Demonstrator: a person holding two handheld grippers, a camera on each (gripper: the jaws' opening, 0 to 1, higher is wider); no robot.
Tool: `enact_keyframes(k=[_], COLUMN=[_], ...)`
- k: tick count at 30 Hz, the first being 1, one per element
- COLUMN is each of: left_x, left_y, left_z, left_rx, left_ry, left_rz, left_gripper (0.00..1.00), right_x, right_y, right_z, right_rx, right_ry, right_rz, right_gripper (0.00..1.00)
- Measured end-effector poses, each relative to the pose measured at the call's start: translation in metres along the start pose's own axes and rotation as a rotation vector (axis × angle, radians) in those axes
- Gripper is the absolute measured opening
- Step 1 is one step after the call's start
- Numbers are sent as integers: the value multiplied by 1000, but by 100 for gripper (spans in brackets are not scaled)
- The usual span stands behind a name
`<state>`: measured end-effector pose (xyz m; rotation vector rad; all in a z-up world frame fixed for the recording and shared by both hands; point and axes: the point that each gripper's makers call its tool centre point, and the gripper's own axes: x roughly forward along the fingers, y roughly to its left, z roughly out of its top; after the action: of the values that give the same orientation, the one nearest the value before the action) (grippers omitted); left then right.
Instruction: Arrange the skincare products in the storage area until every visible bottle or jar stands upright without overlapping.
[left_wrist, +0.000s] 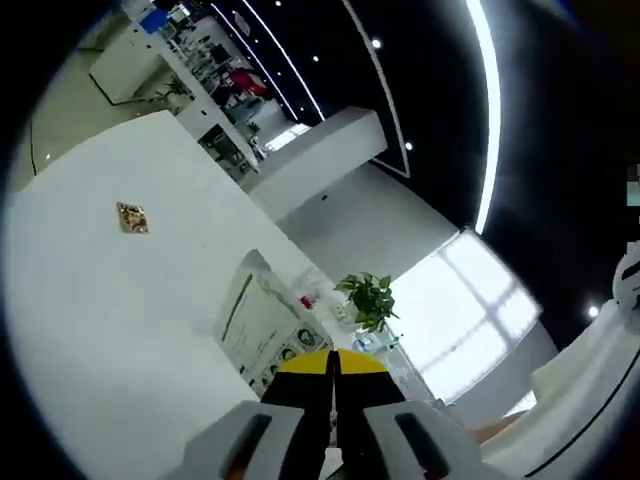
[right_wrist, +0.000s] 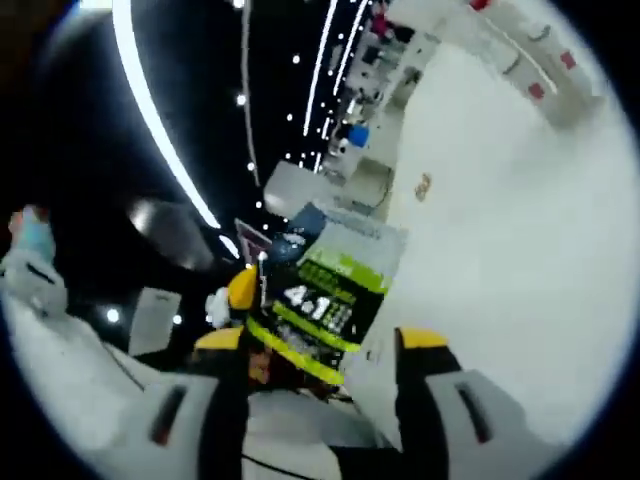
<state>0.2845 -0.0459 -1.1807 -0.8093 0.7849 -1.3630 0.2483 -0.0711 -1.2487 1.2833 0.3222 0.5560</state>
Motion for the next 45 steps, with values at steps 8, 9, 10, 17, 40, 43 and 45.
enact_keyframes(k=[8, 9, 10, 17, 40, 43, 45], left_x=[-5, -8, -10, -31, -11, -8, -5], left_y=[-32, -33, -32, -10, -9, -9, -9], left_z=[-14, -10, -11, -20, -22, -13, -11], left_rx=[2, -5, -5, -26, -54, -59, -52], left_ry=[59, 29, 32, 33, 65, 59, 69], left_rz=[-171, -185, -180, -117, -108, -129, -137], left_gripper=[0, 0, 0, 0, 1, 1, 1], right_x=[6, 6, 4, -4, 17, 16, 14], right_y=[33, 29, 32, 42, 67, 65, 66], right_z=[25, 30, 31, 36, -8, -13, -2], right_rx=[129, 103, 113, 69, -262, -308, -324], right_ry=[-81, -108, -99, -53, 251, 281, 242], right_rz=[180, 161, 177, 194, 140, 116, 101], right_gripper=[41, 35, 29, 0, 11, 12, 15])
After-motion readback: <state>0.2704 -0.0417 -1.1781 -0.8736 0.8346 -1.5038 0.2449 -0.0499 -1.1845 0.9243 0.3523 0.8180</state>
